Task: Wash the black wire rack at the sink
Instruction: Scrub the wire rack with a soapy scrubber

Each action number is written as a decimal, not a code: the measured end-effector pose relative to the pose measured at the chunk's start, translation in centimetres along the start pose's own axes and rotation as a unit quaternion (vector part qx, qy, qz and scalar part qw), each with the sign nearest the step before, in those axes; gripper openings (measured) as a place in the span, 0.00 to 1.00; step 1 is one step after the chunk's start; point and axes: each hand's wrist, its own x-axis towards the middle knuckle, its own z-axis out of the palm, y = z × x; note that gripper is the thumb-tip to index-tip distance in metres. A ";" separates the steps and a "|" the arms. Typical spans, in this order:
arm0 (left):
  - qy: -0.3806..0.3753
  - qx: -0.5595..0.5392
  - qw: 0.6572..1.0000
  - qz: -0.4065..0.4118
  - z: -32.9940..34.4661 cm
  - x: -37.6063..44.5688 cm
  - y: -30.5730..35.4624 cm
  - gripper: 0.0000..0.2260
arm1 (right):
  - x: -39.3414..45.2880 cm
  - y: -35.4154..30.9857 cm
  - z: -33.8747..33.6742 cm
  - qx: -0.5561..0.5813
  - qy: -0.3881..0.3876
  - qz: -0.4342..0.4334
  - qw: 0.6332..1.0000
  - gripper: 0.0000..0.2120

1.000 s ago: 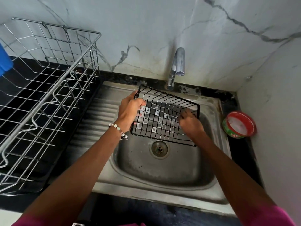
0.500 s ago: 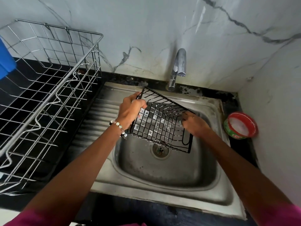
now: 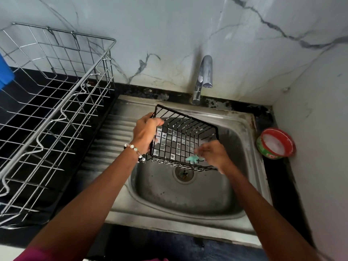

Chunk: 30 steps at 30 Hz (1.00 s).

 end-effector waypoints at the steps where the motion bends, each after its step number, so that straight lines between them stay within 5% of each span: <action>1: -0.001 -0.014 1.000 -0.011 0.0 0.1 0.0 0.20 | -0.8 -1.0 0.1 0.163 -0.007 0.022 0.986 0.07; 4: -0.007 -0.032 0.998 -0.054 0.3 0.4 0.2 0.19 | -2.4 -3.6 0.5 0.385 -0.083 0.005 0.919 0.11; 7: -0.006 -0.028 0.997 -0.069 0.8 0.0 0.5 0.31 | -3.8 -5.8 0.8 0.214 -0.167 -0.120 0.955 0.09; 10: -0.020 -0.016 0.997 -0.075 1.2 0.0 0.6 0.32 | -3.8 -6.8 0.7 0.033 -0.205 -0.161 0.965 0.12; 18: -0.088 0.097 0.986 -0.100 0.4 -1.3 1.9 0.32 | -3.0 -7.3 -2.9 0.045 -0.193 -0.208 0.958 0.10; 21: -0.074 0.266 0.961 0.025 -0.8 -0.6 2.2 0.38 | -2.4 -7.3 -5.6 0.174 -0.198 -0.197 0.944 0.11; 24: -0.190 0.216 0.935 0.206 -1.3 -0.8 3.5 0.22 | -1.6 -7.5 -6.6 0.279 -0.228 -0.198 0.912 0.07; 28: -0.242 0.211 0.909 0.265 -0.8 -0.8 4.5 0.02 | -0.5 -7.5 -6.6 0.325 -0.199 -0.194 0.904 0.11; 30: -0.241 0.172 0.921 0.253 -0.7 -1.0 4.2 0.07 | -0.1 -7.0 -6.4 0.345 -0.145 -0.183 0.909 0.13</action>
